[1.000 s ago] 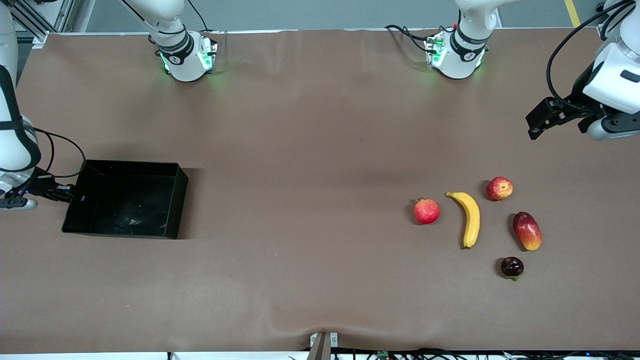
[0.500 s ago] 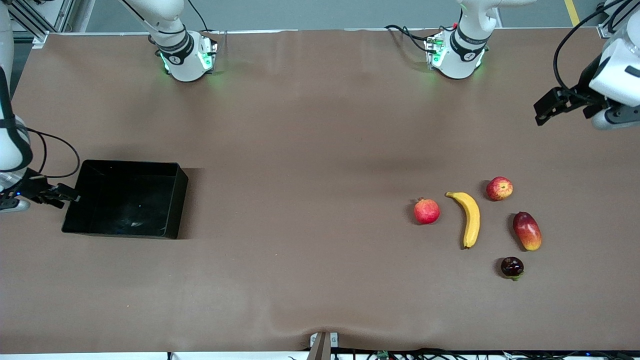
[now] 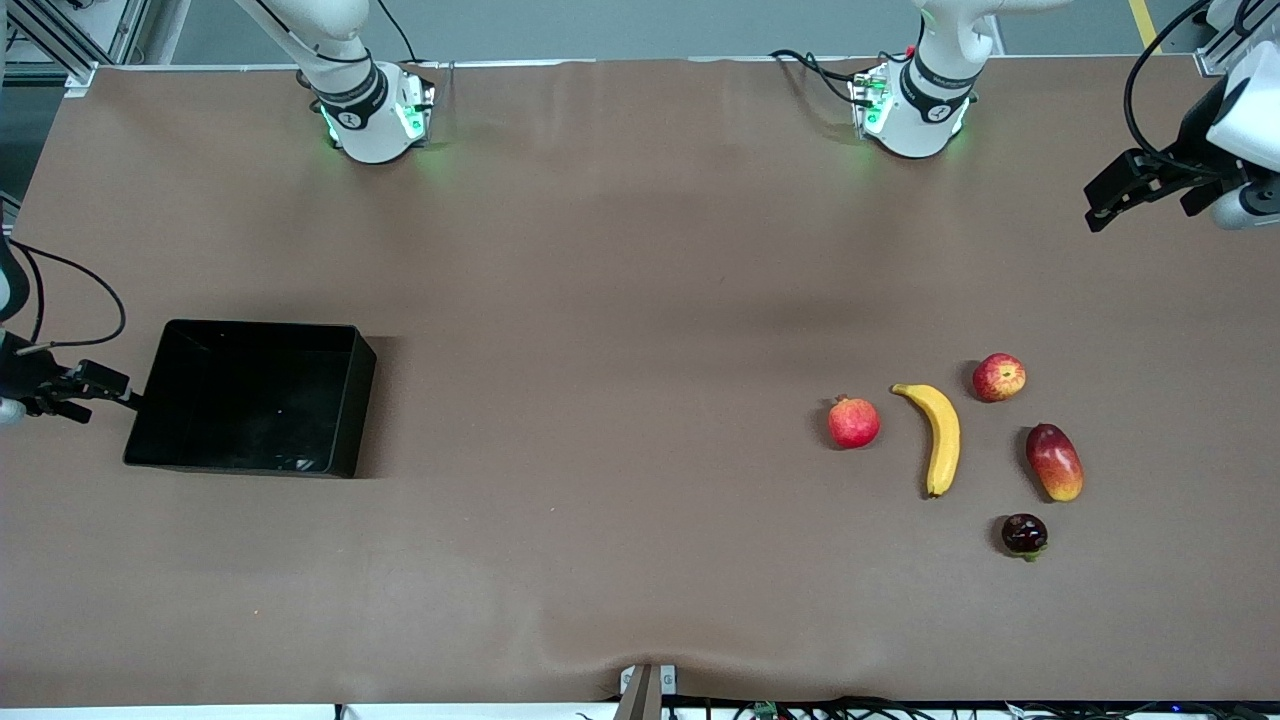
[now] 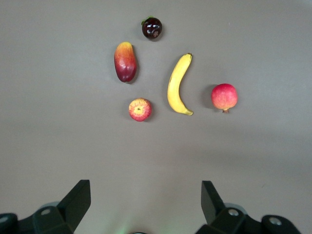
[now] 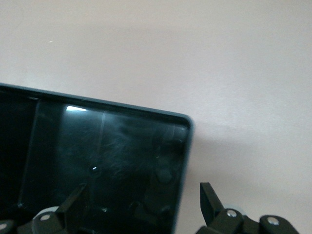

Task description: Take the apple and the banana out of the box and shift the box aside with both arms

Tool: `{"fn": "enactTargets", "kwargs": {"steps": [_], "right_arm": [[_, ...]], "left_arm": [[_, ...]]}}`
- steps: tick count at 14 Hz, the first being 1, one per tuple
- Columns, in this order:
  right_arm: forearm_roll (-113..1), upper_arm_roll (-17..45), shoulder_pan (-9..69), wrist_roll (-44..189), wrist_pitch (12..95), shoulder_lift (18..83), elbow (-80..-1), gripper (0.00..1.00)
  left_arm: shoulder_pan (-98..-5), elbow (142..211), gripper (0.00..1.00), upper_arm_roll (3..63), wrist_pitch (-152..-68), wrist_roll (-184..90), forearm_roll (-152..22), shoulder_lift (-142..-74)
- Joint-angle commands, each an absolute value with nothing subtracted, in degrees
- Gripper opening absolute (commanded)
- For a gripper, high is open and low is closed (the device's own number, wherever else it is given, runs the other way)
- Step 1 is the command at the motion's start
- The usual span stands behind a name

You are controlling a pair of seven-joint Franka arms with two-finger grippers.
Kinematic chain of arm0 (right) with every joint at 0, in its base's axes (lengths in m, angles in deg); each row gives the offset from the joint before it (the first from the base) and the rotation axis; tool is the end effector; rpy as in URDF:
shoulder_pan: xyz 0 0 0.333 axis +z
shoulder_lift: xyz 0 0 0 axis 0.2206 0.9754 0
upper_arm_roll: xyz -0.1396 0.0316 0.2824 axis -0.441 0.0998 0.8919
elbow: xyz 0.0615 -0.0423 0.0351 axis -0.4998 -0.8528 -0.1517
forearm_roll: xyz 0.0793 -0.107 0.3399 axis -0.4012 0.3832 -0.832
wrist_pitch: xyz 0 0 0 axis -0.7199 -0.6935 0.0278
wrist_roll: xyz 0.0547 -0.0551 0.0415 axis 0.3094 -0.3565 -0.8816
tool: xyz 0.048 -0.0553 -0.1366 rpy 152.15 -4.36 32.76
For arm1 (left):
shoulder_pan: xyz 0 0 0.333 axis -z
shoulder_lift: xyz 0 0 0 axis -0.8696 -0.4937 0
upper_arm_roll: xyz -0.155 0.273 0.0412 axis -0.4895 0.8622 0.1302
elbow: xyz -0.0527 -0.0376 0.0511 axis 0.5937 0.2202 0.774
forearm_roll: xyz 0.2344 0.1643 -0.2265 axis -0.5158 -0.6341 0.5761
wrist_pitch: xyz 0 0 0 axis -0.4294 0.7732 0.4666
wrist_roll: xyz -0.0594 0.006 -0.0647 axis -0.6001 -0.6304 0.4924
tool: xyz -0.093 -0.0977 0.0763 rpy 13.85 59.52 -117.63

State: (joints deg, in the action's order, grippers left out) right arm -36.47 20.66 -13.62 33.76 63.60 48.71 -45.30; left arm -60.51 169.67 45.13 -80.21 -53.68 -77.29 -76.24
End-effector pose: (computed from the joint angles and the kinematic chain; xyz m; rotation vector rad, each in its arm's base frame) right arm 0.5722 -0.2461 0.3061 -2.9138 -0.2008 -0.2156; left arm 0.4851 -0.0455 0.6102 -3.0686 -0.1979 -0.0426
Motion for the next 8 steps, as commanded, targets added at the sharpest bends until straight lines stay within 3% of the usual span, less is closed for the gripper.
{"fn": "enactTargets", "kwargs": {"steps": [1,5,8], "right_arm": [[-31.4,20.7,-11.3,40.3,56.0,45.4,-42.3,1.00],[-25.6,20.9,-5.7,54.4,40.6,42.5,-34.4,1.00],[-22.7,20.9,-0.6,62.3,36.0,36.8,-33.9,1.00]], "left_arm": [[-61.5,166.6,1.00,44.5,-79.9,-52.7,-76.1,-77.3],[-61.6,164.2,1.00,44.8,-79.2,-52.9,-76.0,-78.8],[-60.7,163.6,1.00,44.3,-78.6,-52.9,-76.0,-79.2]]}}
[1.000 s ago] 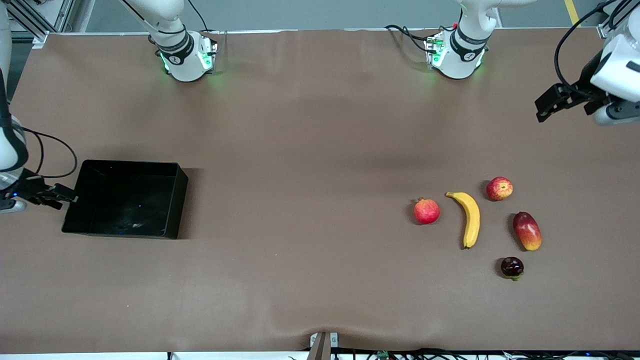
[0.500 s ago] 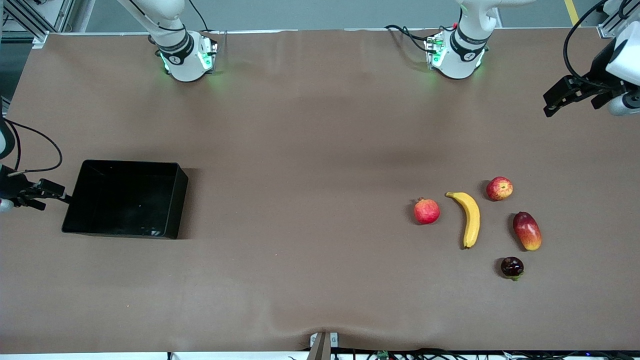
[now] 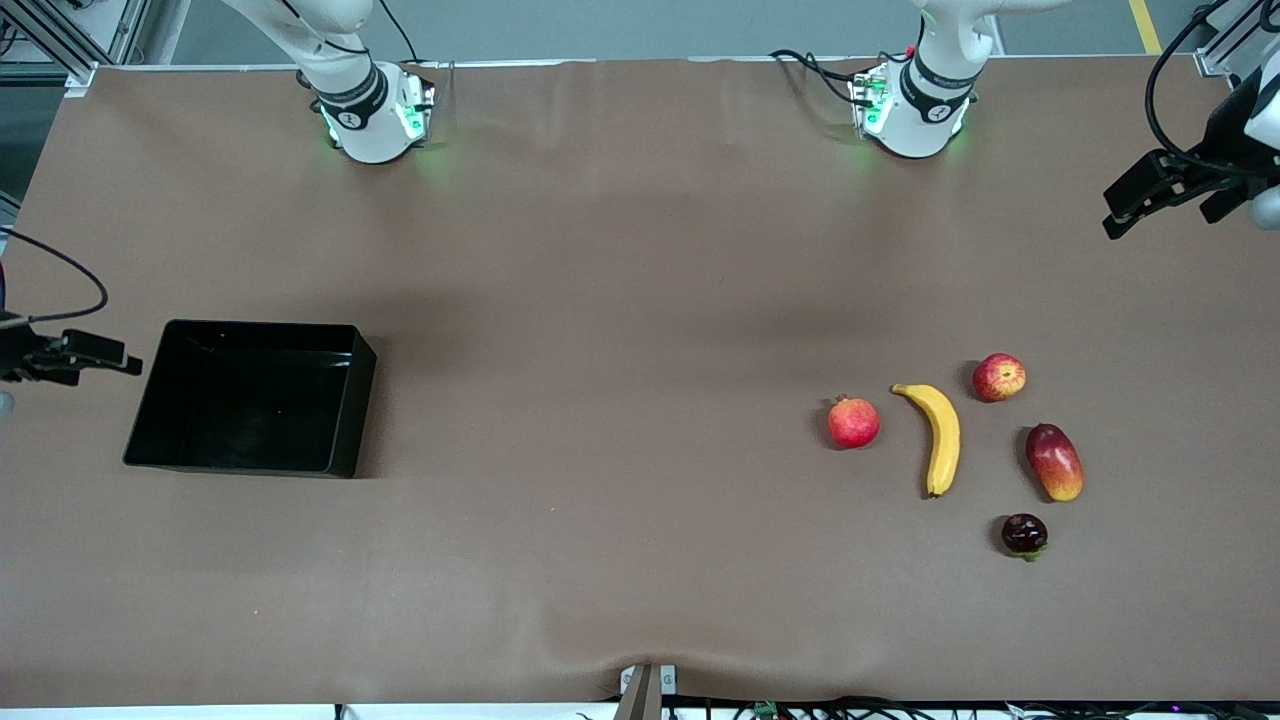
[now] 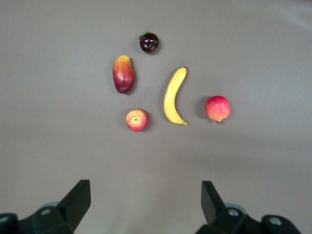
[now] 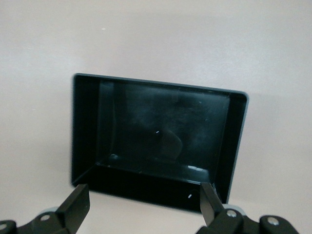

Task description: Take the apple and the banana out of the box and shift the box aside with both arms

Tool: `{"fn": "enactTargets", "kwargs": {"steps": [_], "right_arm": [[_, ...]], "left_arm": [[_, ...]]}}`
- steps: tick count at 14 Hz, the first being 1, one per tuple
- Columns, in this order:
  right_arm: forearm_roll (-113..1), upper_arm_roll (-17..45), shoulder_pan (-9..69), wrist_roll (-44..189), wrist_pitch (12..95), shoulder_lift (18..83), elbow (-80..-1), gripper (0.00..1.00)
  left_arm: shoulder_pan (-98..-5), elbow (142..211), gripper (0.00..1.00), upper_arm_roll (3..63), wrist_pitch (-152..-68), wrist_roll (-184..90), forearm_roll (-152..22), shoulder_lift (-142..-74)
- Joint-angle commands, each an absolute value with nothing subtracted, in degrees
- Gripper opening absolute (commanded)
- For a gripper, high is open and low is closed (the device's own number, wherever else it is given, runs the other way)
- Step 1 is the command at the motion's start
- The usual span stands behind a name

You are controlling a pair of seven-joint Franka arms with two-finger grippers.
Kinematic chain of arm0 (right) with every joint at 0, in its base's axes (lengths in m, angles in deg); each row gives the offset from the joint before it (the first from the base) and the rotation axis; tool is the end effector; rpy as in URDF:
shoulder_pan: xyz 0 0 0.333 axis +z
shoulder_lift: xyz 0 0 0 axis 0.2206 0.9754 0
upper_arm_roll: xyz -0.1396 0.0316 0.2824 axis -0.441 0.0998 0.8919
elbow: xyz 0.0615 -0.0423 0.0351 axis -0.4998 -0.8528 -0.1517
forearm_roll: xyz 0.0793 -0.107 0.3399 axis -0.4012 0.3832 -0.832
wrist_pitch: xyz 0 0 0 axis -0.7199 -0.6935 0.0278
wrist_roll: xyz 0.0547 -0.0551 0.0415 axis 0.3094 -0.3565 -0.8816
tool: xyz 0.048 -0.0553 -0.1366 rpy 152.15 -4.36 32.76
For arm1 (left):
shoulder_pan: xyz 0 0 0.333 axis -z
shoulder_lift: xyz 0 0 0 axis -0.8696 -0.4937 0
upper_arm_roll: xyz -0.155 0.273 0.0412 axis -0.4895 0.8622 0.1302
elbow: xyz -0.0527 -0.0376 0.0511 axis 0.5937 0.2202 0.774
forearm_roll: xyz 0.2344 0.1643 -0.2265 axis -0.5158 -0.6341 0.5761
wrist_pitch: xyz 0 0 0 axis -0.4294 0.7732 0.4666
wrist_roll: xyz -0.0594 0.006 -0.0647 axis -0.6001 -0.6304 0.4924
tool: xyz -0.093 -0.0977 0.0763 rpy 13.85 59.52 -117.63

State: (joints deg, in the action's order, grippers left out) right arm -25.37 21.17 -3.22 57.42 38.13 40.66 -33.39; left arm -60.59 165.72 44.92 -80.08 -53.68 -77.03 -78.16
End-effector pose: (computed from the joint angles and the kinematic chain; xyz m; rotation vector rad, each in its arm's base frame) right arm 0.5785 -0.1335 0.4445 -2.9964 -0.1059 0.0835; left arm 0.4967 -0.0479 0.6238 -3.0812 -0.1957 -0.0915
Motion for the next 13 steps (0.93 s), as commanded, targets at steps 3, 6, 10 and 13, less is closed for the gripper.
{"fn": "enactTargets", "kwargs": {"steps": [3,6,10,13], "right_arm": [[-22.7,21.0,1.5,66.3,33.1,32.2,-33.9,1.00],[-22.4,20.2,6.0,75.7,27.9,30.3,-32.0,1.00],[-18.3,20.3,8.0,80.0,18.5,28.4,-26.2,1.00],[-18.3,20.6,8.0,80.0,18.6,26.0,-27.1,1.00]], "left_arm": [[-60.9,163.6,1.00,44.3,-77.3,-52.7,-75.9,-79.2],[-61.3,163.8,1.00,44.3,-77.0,-52.7,-76.0,-79.2],[-61.1,163.8,1.00,44.3,-76.8,-52.7,-76.0,-79.3],[-60.9,163.9,1.00,44.3,-76.7,-52.7,-76.0,-79.3]]}}
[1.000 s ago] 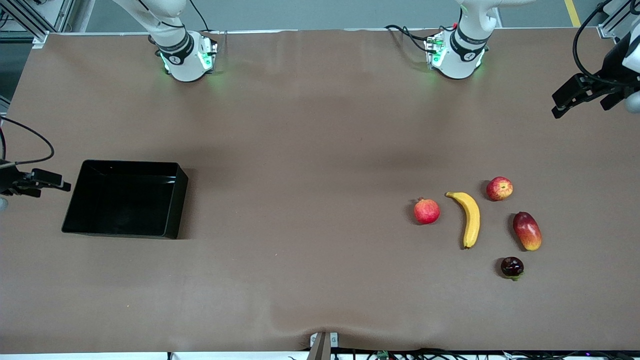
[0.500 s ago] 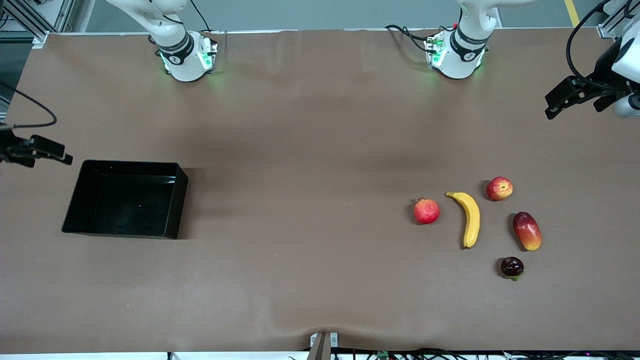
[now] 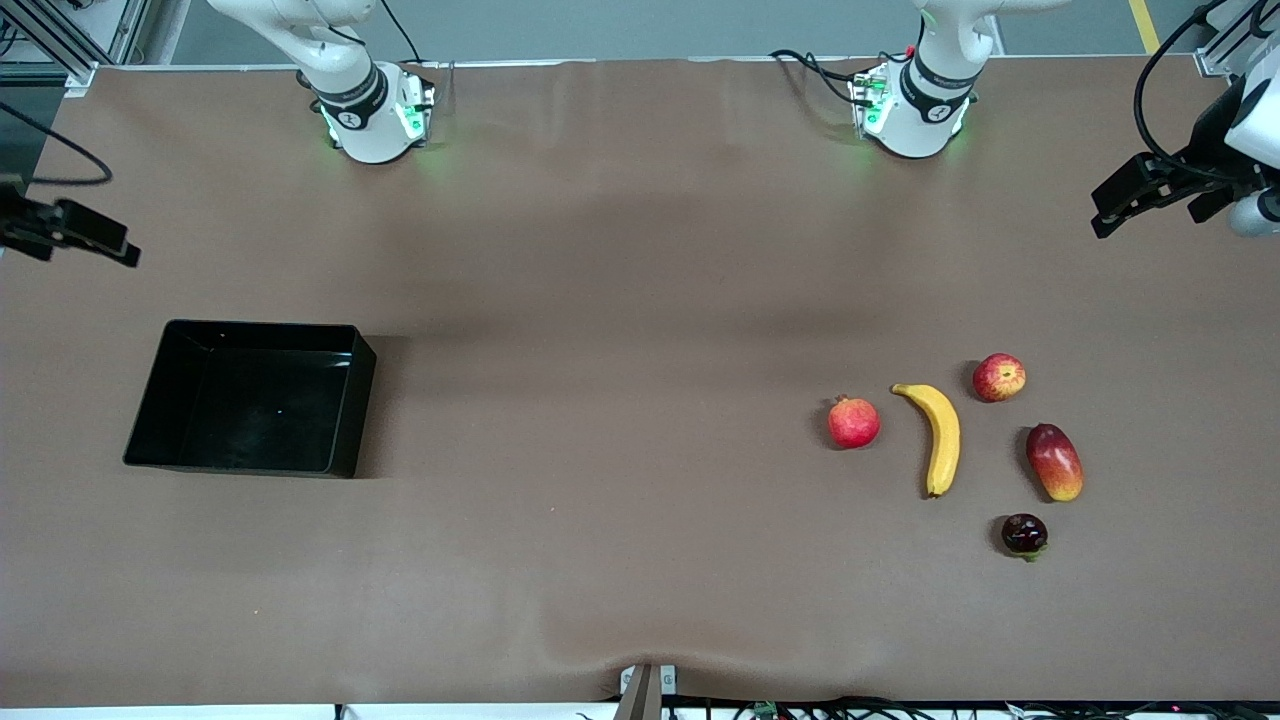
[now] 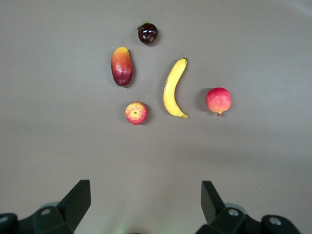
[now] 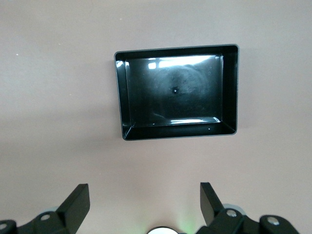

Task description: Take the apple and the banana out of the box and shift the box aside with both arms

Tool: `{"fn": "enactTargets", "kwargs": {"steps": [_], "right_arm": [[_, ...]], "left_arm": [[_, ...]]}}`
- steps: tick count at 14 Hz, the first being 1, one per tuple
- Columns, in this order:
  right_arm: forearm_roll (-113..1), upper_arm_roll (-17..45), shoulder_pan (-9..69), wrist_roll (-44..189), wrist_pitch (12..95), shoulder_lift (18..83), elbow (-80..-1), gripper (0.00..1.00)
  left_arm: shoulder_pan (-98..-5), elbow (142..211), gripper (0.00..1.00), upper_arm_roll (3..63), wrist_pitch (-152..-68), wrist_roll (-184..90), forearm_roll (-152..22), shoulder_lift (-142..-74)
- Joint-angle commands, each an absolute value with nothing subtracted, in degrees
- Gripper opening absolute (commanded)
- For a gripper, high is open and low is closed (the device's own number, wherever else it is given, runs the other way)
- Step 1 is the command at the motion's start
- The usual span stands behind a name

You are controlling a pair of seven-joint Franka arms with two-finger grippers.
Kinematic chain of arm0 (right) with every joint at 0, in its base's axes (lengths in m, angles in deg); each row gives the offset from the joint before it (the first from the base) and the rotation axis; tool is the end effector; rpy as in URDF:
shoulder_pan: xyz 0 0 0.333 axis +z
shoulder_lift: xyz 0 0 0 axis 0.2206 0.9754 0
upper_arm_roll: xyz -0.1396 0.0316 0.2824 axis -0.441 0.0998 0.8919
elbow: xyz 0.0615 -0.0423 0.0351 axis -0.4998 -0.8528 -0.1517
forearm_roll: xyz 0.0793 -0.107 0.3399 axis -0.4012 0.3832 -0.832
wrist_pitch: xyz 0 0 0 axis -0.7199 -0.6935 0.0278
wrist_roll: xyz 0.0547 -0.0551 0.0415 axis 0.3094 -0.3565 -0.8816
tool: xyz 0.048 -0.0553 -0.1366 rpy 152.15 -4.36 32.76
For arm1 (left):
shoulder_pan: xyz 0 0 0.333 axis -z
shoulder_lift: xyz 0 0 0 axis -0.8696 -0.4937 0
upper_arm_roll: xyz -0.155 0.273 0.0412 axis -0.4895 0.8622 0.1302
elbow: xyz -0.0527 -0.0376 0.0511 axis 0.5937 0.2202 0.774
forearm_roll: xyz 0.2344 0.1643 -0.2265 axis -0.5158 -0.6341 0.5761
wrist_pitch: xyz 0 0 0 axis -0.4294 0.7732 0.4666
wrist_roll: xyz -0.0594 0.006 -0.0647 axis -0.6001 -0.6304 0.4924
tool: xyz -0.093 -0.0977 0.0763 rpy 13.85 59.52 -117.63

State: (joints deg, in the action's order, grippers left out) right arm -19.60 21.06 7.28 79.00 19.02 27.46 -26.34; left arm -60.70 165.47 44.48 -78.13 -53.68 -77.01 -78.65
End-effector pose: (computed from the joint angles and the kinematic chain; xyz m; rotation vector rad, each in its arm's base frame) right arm 0.5081 -0.0333 0.6001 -3.1190 0.1514 0.1172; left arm 0.4939 -0.0502 0.6183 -3.0772 -0.1879 -0.0333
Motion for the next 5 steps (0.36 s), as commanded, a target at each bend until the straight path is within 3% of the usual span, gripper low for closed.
{"fn": "enactTargets", "kwargs": {"steps": [1,5], "right_arm": [[-18.4,20.6,7.8,79.4,18.7,26.0,-27.2,1.00],[-18.7,20.7,7.9,79.3,18.5,25.8,-27.2,1.00]], "left_arm": [[-60.9,164.0,1.00,44.3,-76.6,-52.7,-76.0,-79.3],[-61.2,163.8,1.00,44.3,-75.7,-52.7,-76.0,-79.2]]}}
